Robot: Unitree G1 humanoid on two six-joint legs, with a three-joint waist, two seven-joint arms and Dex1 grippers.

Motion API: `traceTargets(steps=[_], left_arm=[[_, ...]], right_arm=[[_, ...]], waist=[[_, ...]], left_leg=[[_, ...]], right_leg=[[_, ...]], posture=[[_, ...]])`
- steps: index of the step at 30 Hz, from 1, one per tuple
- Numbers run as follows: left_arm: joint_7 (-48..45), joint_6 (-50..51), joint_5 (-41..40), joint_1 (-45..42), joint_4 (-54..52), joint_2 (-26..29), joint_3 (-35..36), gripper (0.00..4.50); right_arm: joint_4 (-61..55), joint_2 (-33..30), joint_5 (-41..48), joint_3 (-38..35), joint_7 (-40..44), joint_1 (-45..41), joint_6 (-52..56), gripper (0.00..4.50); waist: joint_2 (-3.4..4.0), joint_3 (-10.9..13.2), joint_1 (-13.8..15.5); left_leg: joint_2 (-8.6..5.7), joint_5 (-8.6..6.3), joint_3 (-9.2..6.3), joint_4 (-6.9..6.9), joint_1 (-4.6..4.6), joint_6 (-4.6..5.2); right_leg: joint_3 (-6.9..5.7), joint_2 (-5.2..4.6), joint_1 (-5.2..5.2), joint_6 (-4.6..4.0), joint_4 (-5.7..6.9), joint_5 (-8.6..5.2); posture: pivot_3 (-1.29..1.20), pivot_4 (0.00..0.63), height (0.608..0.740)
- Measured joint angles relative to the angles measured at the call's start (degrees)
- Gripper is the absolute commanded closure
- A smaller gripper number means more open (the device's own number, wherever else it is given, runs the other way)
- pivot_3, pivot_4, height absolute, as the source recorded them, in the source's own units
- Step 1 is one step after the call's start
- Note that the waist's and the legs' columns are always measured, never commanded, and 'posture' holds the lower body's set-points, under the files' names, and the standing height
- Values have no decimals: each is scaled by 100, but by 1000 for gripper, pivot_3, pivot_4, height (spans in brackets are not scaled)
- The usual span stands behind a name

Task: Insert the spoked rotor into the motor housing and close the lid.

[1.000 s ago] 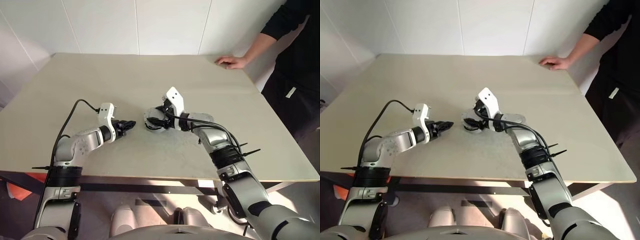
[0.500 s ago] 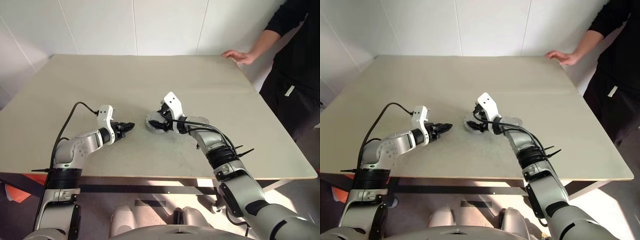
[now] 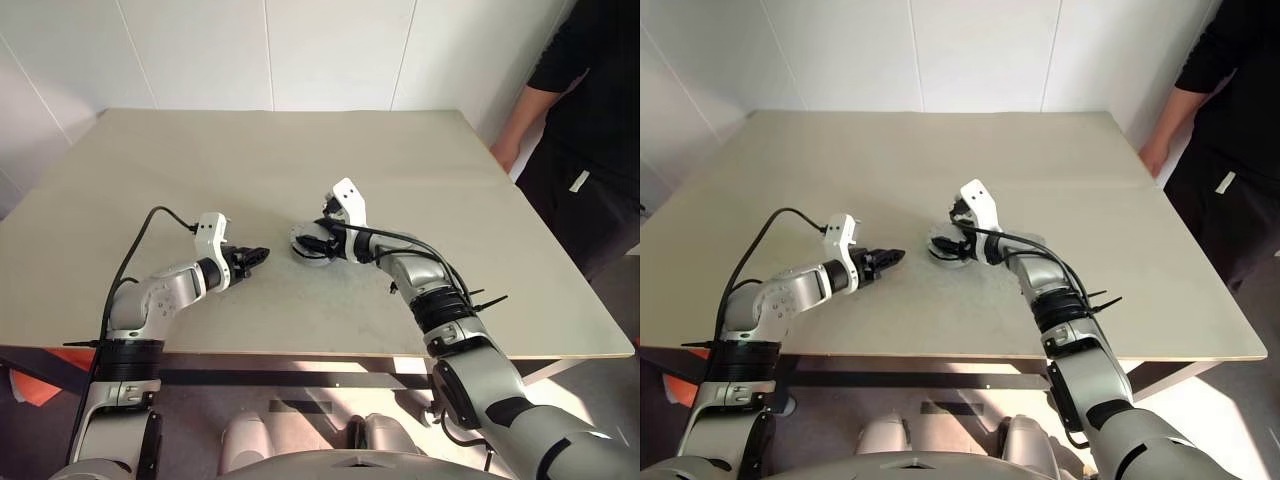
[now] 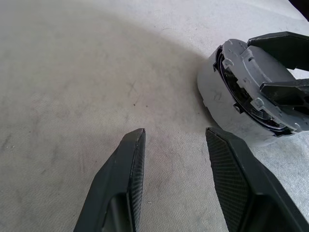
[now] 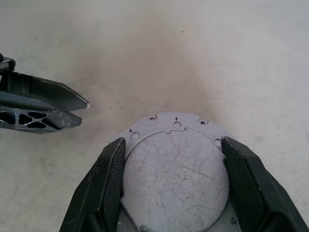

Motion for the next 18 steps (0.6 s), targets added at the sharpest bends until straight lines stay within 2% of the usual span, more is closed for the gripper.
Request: traceTargets(steps=[18], left_arm=[[36, 3, 14, 23, 0, -2, 0, 2410]], right_arm=[[459, 13, -326, 201, -82, -112, -599, 1481]], waist=[[0, 0, -6]], left_leg=[[0, 0, 0, -1, 17, -1]], right_leg=[[3, 0, 5, 0, 5, 0]], posture=[[0, 0, 740]])
